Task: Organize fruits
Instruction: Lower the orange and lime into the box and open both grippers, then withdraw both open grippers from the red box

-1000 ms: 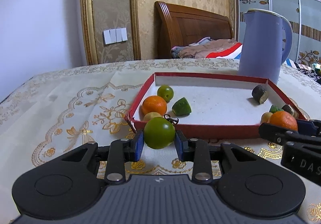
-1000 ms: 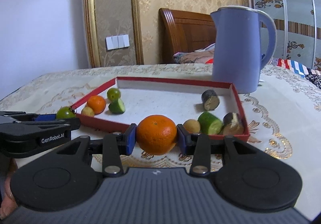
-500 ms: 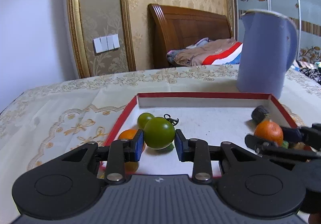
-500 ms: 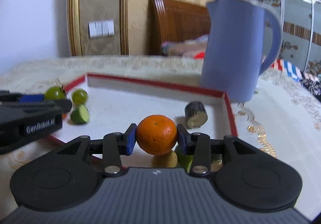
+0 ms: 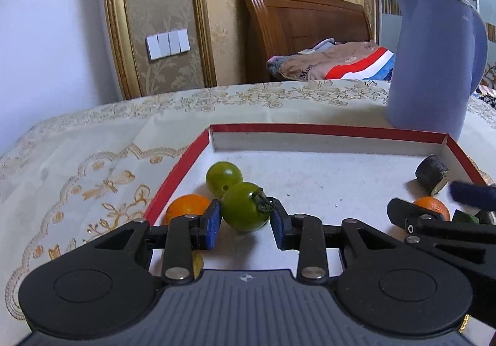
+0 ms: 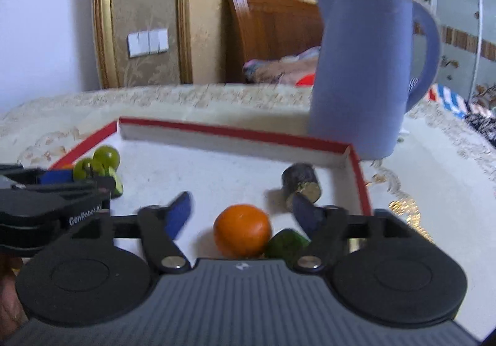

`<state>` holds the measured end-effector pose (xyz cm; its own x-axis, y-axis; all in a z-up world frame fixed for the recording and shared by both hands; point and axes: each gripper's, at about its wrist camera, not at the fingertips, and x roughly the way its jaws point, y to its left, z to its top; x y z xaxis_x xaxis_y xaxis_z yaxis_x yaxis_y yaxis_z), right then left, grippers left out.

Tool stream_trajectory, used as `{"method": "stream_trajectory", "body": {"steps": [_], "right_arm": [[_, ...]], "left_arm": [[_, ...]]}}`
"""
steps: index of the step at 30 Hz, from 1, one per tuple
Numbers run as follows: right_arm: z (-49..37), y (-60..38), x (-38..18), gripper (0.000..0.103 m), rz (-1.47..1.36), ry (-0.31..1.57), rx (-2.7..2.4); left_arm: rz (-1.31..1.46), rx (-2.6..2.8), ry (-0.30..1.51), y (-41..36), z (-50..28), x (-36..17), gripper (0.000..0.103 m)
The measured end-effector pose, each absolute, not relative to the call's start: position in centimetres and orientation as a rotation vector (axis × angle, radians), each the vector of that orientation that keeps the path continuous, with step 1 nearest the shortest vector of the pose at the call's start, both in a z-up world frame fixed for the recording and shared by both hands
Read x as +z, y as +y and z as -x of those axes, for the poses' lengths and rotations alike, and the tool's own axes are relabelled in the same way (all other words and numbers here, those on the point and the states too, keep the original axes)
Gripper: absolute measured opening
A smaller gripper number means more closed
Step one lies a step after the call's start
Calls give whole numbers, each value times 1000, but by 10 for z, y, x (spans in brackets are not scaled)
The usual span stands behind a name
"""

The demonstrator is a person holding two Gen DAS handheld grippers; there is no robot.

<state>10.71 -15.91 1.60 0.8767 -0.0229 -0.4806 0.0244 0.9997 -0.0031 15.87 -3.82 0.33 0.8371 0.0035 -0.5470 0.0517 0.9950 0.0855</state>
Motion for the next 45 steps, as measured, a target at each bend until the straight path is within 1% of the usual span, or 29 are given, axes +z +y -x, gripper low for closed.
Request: {"method": "stream_trajectory", "body": {"steps": [3,5,8,11,15,17,20,24,25,29,30,31,32,33,39,41,43,45], "right_arm": [[-97,-159,21,77,12,454,-44],[-92,-161,23,80,-6,447,-36],[-85,-163,25,80,-24,438,-34],[-76,-166,27,85,-51,424,-35],[-63,-166,29,86,-53,402,-34],[-55,-165,29,89,-60,399,-23],[-41,-165,27,89,-77,393,-1],[-25,-164,22,92,-78,396,16],[-22,-164,21,92,-79,404,24],[-20,-164,19,93,-88,416,24],[-20,-164,19,94,-87,419,24],[-21,-163,18,94,-88,425,25],[-21,-163,18,94,-87,430,27],[-21,-162,18,94,-86,435,27],[-21,-159,17,95,-75,441,21],[-20,-161,16,95,-84,449,22],[-17,-163,16,96,-96,447,22],[-15,-164,16,97,-99,445,20]], "left_arm": [[-99,-23,571,-38,-154,5,33],[-104,-22,563,-39,-151,6,33],[-111,-21,553,-39,-144,8,33],[-107,-36,540,-35,-133,13,33],[-108,-25,521,-30,-118,16,33],[-104,-25,517,-27,-110,17,34],[-93,-21,510,-20,-97,18,41],[-98,-12,482,-14,-78,18,58],[-106,-4,471,-13,-73,17,59],[-124,4,452,-12,-59,16,60],[-121,5,454,-11,-57,15,65],[-119,2,458,-10,-55,14,76],[-117,-2,460,-9,-53,14,81],[-120,-3,455,-9,-52,14,83],[-161,-6,402,-13,-42,16,83],[-162,3,395,-13,-40,17,85],[-156,11,397,-13,-39,17,91],[-146,2,407,-11,-38,18,93]]}}
